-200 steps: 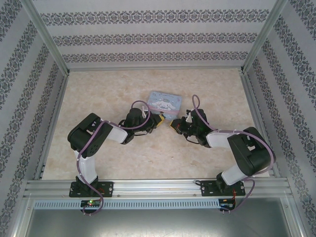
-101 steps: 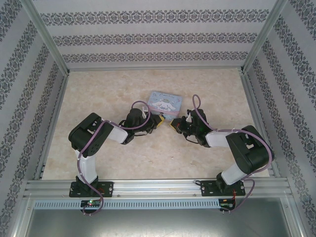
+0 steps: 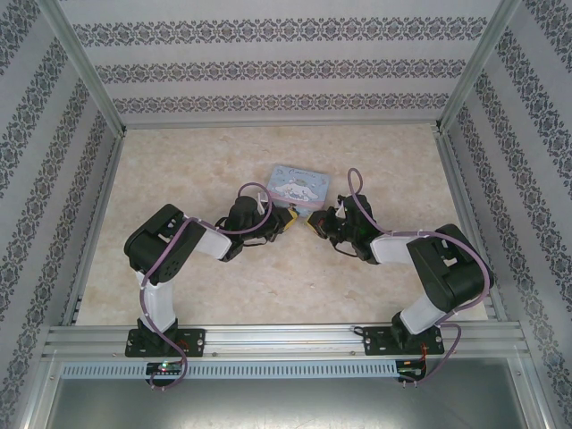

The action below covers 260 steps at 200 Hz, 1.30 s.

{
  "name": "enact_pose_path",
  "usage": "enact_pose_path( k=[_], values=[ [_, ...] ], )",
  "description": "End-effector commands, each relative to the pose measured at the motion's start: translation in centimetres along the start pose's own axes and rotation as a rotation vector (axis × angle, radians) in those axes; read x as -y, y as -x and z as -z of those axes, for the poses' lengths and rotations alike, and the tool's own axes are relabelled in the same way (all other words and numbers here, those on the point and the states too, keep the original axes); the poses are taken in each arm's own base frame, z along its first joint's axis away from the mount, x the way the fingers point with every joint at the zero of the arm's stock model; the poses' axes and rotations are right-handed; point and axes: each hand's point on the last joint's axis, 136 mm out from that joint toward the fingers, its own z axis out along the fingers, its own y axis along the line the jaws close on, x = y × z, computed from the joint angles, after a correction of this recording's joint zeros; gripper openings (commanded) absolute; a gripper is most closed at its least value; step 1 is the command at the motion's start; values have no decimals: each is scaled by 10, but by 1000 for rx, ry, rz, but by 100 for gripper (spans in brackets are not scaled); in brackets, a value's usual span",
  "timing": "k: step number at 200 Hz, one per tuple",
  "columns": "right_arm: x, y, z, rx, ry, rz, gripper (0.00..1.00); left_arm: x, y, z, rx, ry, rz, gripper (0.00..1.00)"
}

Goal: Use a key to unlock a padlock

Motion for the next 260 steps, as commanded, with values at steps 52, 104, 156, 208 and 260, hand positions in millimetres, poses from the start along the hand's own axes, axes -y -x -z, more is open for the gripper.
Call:
enact_pose_path(
  k=[52, 104, 156, 208, 260],
  values=[
    [-14, 2, -10, 7, 29, 19, 0, 27, 2, -6, 9, -95, -44, 0],
    [-18, 5, -11, 24, 43, 13, 0, 26, -1, -7, 1, -95, -46, 0],
    [-22, 8, -11, 29, 53, 11, 0, 23, -3, -7, 0, -89, -46, 0],
    [-19, 10, -6, 37, 48, 9, 0, 22, -3, -7, 3, -85, -48, 0],
    [-18, 10, -3, 39, 46, 10, 0, 21, -3, -8, 4, -83, -48, 0]
  ],
)
